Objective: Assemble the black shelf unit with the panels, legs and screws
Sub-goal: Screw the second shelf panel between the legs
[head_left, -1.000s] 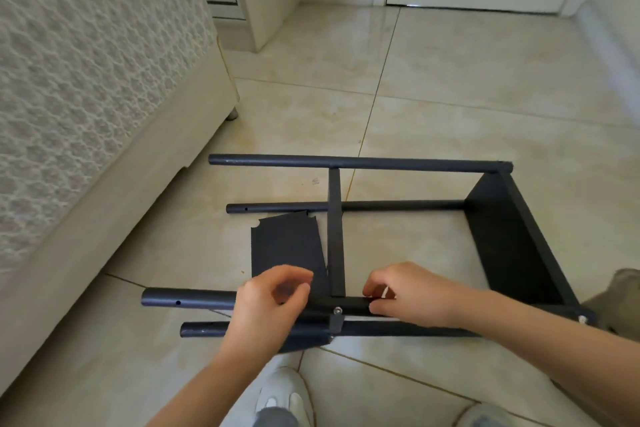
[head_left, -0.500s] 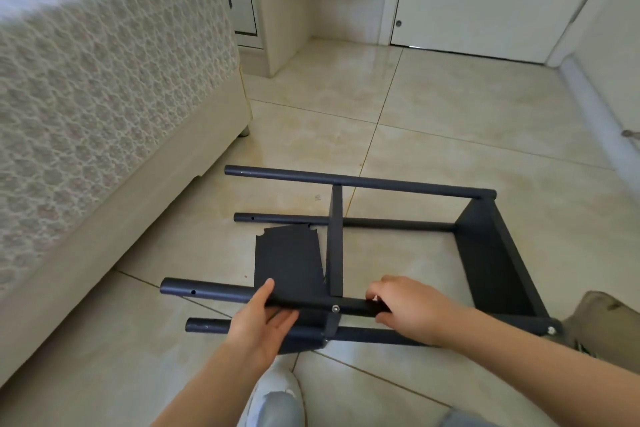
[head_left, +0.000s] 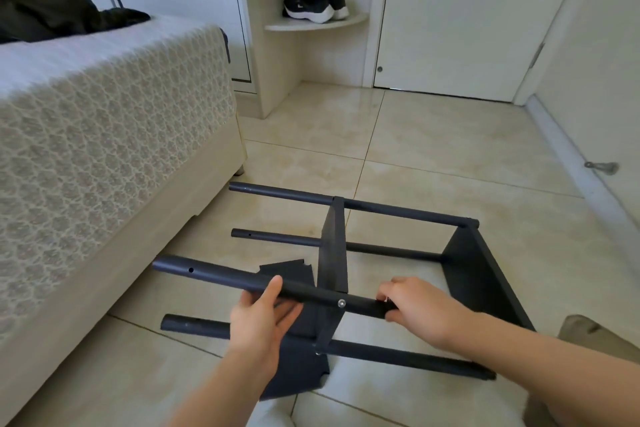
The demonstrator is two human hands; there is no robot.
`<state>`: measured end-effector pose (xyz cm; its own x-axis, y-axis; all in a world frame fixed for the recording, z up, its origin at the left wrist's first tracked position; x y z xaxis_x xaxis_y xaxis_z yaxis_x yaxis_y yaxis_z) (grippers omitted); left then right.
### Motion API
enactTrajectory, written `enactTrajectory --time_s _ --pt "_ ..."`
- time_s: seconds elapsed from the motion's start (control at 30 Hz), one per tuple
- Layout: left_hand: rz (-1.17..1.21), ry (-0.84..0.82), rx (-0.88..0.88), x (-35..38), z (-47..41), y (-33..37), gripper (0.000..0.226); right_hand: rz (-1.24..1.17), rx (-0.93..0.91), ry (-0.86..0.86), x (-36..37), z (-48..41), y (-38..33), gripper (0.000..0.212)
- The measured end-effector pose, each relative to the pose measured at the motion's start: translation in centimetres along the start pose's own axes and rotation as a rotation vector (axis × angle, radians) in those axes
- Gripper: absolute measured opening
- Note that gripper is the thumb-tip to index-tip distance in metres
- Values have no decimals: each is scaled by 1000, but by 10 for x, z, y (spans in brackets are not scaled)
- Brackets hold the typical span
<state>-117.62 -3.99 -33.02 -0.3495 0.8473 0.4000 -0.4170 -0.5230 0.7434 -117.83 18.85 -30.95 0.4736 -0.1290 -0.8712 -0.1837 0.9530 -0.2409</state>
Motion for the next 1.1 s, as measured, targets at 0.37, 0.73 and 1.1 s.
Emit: enactTrajectory --time_s 0.37,0.73,1.1 --pt "-298 -159 299 76 25 76 7 -242 17 161 -72 27 11 23" --pt "-565 -350 436 161 59 118 19 -630 162 207 -91 65 27 19" --pt "-868 -564 586 204 101 117 28 -551 172 349 -99 112 33 13"
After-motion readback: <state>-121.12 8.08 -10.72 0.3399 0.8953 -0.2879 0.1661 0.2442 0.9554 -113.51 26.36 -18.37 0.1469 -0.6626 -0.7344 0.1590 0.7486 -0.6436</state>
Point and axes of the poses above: each hand's wrist, its own z-axis away from the middle knuckle, its own x-axis out of the palm, y = z × x, the point moved 2 cm from there along -z, towards the middle knuckle, and after that the axes turned 6 degrees about -y, right-handed, at the moved point
